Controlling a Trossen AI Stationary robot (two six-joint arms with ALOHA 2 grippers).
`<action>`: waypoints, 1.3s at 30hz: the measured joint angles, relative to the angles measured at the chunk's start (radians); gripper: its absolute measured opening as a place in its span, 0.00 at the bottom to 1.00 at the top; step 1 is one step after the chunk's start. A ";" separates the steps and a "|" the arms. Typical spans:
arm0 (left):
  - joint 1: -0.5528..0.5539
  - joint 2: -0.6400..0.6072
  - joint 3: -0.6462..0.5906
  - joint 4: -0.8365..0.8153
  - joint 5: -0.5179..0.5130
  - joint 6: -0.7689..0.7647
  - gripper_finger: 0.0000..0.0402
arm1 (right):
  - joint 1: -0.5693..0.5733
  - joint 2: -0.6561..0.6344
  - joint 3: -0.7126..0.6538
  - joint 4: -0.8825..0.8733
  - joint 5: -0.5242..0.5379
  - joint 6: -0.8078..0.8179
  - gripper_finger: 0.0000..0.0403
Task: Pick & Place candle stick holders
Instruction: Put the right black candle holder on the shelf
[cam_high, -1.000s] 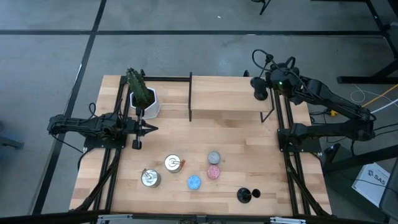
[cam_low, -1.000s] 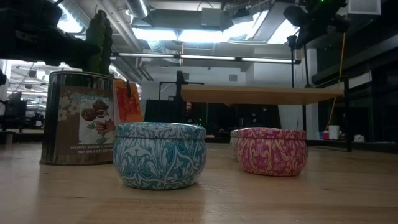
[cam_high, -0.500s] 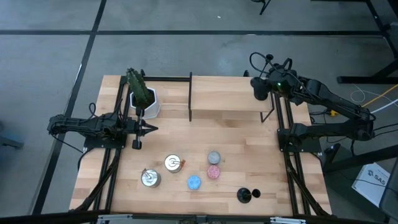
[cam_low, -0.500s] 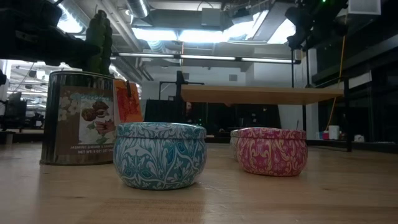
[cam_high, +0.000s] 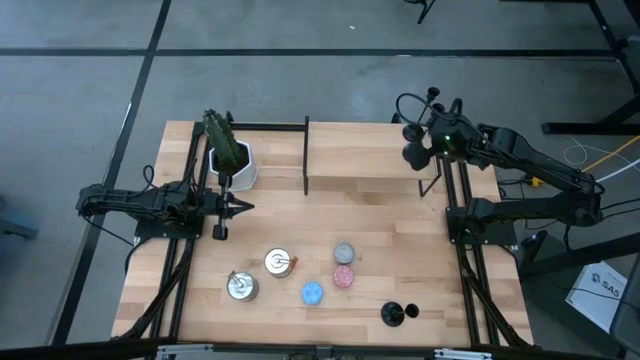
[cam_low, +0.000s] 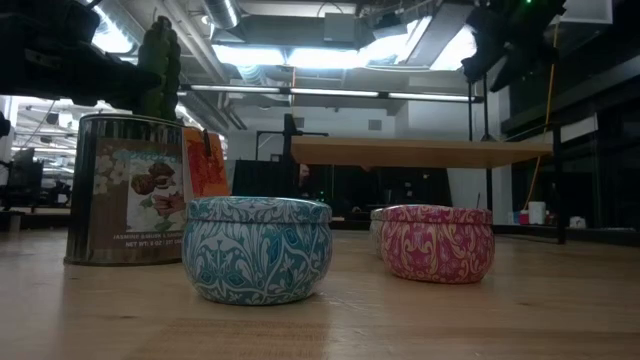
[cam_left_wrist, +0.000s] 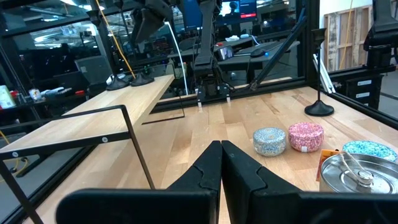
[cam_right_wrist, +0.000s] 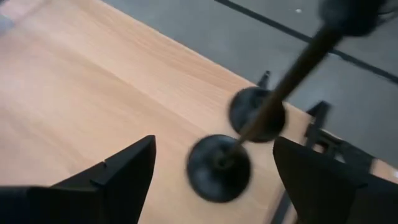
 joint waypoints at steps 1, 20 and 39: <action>0.000 0.000 0.000 0.000 0.000 0.000 0.01 | 0.000 0.000 0.000 -0.014 0.023 0.001 0.81; 0.000 0.000 0.000 0.000 0.000 0.000 0.01 | 0.002 -0.065 0.000 -0.178 -0.078 0.042 0.77; 0.000 0.000 0.000 0.000 0.000 0.000 0.01 | 0.234 -0.095 0.000 -0.247 -0.130 0.210 0.29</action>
